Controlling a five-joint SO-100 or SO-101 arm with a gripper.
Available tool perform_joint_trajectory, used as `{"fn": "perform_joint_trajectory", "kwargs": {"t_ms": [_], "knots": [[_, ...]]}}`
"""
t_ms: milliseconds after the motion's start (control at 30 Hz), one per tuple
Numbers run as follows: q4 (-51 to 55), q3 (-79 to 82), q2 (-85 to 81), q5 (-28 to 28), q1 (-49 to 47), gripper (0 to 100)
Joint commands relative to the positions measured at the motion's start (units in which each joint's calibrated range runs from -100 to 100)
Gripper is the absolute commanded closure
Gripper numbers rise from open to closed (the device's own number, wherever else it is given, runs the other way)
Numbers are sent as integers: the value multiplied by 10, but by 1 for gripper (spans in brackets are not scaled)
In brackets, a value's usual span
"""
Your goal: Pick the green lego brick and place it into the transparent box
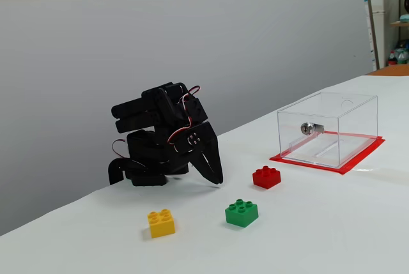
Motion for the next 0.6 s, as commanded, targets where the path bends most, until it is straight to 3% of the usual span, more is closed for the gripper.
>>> {"fn": "perform_joint_trajectory", "kwargs": {"t_ms": [0,567], "knots": [[4,-14,-6,-2,1,99],[-1,-16,-5,1,8,99]]}}
